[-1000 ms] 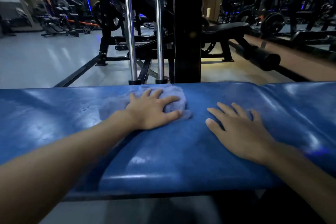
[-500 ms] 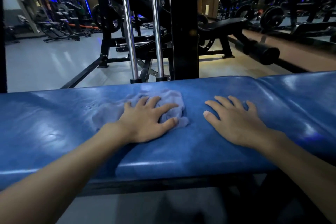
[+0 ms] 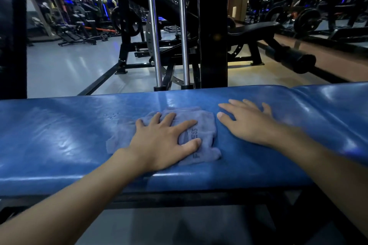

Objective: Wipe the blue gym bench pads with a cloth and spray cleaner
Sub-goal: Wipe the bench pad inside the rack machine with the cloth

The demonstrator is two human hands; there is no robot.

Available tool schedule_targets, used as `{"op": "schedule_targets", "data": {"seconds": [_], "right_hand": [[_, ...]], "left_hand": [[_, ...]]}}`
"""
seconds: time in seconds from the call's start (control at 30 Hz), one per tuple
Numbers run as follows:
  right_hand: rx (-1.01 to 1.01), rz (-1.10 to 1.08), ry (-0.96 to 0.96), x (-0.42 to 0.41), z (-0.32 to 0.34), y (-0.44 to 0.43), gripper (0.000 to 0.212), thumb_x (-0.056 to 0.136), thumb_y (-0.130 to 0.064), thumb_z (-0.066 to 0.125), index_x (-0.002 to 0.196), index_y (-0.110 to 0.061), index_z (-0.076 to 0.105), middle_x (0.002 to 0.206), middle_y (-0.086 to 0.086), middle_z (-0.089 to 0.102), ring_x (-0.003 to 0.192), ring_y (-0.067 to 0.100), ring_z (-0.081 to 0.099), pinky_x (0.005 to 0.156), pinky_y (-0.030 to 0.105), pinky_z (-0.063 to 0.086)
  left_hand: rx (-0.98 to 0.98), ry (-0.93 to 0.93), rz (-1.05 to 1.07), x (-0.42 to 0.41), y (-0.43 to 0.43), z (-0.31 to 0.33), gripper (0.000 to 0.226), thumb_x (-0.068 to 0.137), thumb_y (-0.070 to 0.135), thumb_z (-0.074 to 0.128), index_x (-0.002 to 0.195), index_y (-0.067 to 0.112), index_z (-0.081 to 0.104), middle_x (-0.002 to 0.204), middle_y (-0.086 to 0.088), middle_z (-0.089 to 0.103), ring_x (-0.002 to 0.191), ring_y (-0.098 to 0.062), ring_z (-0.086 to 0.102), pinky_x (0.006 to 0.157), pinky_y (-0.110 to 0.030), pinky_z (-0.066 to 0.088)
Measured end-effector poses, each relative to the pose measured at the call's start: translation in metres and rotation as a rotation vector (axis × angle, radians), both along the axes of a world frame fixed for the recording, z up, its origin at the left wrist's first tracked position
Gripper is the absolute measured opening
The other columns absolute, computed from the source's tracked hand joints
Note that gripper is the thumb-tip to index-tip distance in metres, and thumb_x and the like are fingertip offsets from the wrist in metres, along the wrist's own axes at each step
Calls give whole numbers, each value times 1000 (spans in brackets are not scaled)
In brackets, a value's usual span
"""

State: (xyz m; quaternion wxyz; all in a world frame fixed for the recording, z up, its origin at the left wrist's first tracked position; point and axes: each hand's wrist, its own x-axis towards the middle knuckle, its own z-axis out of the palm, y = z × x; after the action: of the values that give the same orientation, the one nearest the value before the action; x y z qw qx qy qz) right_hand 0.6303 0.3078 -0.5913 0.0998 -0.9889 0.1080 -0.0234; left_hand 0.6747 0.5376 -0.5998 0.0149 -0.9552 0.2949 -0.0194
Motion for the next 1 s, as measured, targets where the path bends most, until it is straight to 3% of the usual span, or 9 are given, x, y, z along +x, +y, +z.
{"op": "schedule_targets", "data": {"seconds": [0.17,0.47,0.67,1.0], "right_hand": [[-58,7,21,8,-23,6,56,97,-61,13,151,-44,15,165,-10,3,151,22,-4,116,60,-3],[-76,7,-7,12,-26,5,56,94,-63,11,148,-46,15,163,-11,5,150,21,-3,116,58,0],[-55,-3,-8,10,-24,6,55,96,-63,14,148,-46,18,163,-12,8,150,19,-1,116,57,0],[-47,4,21,7,-20,4,58,96,-65,14,149,-44,21,163,-9,12,150,24,5,115,61,4]], "left_hand": [[-13,-3,13,67,-14,-1,84,65,89,1,144,64,15,164,6,21,149,-30,20,111,-65,21],[-44,28,96,156,-47,4,85,65,90,5,143,62,20,158,0,32,144,-34,31,107,-68,27],[-22,-4,52,117,-30,-2,67,81,84,12,144,62,21,158,2,32,145,-31,29,110,-64,22],[-21,-30,-9,-25,22,-3,78,71,83,-2,146,63,9,165,6,17,151,-25,12,114,-62,14]]}}
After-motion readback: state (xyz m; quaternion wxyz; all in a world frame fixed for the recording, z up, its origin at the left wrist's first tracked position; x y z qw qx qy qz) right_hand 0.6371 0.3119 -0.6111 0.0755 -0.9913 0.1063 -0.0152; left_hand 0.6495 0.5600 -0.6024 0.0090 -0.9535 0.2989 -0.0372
